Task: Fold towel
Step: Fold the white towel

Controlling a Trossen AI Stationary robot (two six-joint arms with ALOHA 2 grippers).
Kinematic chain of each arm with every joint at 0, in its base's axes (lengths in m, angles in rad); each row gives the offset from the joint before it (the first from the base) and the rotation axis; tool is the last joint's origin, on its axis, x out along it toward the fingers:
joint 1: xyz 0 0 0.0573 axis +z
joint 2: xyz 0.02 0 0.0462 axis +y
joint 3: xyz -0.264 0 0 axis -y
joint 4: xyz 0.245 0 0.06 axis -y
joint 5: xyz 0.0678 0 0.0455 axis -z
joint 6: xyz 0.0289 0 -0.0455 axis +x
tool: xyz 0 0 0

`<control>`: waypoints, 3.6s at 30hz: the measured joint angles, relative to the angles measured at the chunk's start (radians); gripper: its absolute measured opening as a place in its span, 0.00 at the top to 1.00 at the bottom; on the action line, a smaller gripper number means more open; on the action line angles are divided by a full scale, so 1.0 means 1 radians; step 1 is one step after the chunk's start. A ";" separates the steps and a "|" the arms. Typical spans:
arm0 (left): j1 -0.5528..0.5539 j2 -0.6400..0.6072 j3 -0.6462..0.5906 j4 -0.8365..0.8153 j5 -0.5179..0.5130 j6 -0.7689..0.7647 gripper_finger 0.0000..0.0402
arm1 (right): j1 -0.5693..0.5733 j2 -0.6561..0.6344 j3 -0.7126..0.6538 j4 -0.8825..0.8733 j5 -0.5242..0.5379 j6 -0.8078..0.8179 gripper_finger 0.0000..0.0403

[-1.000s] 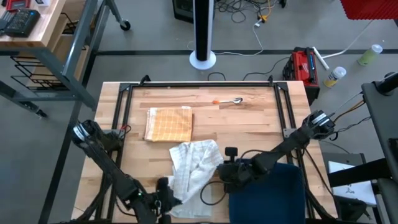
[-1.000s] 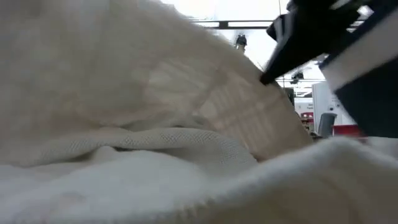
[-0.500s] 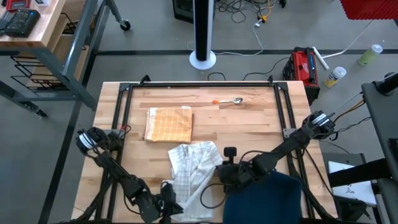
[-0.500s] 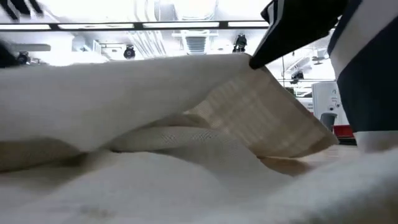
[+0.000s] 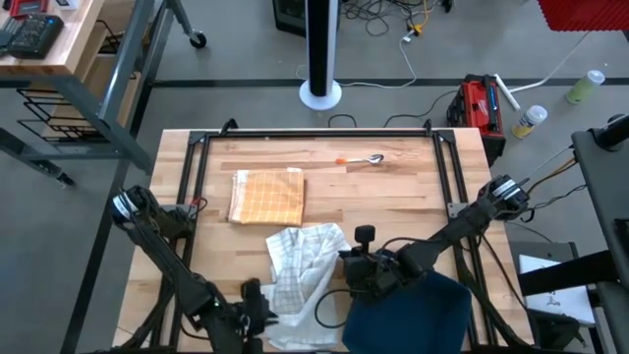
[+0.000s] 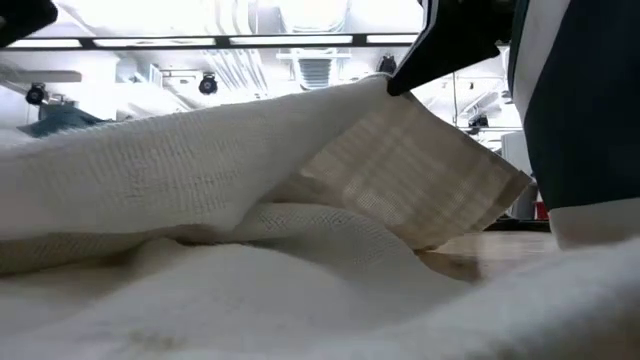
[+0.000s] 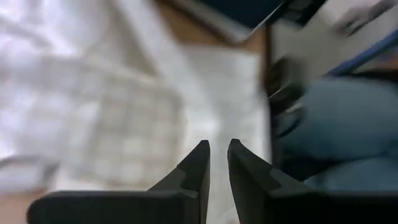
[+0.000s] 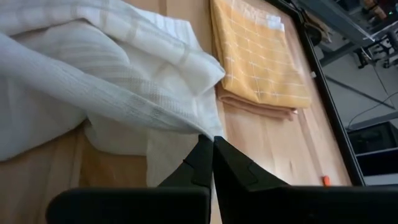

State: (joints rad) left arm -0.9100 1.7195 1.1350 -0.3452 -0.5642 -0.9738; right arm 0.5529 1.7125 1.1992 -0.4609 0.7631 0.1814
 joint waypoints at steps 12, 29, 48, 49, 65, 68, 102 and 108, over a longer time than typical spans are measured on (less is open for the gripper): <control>-0.007 0.051 0.005 -0.084 0.103 -0.032 0.70 | 0.001 -0.001 0.013 -0.015 -0.002 0.000 1.00; -0.008 0.065 -0.039 -0.200 0.103 -0.084 0.49 | 0.001 -0.001 0.087 -0.014 -0.003 -0.038 1.00; -0.024 0.062 0.285 -1.092 -0.124 -0.285 0.99 | -0.002 -0.003 0.310 -0.287 0.259 -0.077 1.00; -0.025 0.062 0.313 -1.160 -0.136 -0.327 1.00 | -0.002 -0.003 0.325 -0.315 0.279 -0.077 1.00; -0.039 0.059 0.239 -0.767 -0.053 -0.124 0.78 | 0.003 -0.039 0.380 -0.526 0.218 0.071 1.00; -0.039 0.059 0.152 -0.766 -0.052 -0.225 0.69 | 0.003 -0.036 0.375 -0.552 0.184 0.107 1.00; -0.031 0.036 -0.053 -0.355 -0.313 -0.022 0.99 | -0.002 -0.039 0.390 -0.575 0.156 0.132 1.00; -0.030 0.033 0.217 -0.872 -0.289 -0.198 1.00 | -0.002 -0.042 0.477 -0.722 0.231 0.133 1.00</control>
State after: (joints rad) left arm -0.9404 1.7522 1.3525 -1.2173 -0.8532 -1.1722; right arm 0.5510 1.6703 1.6764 -1.1831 0.9944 0.3141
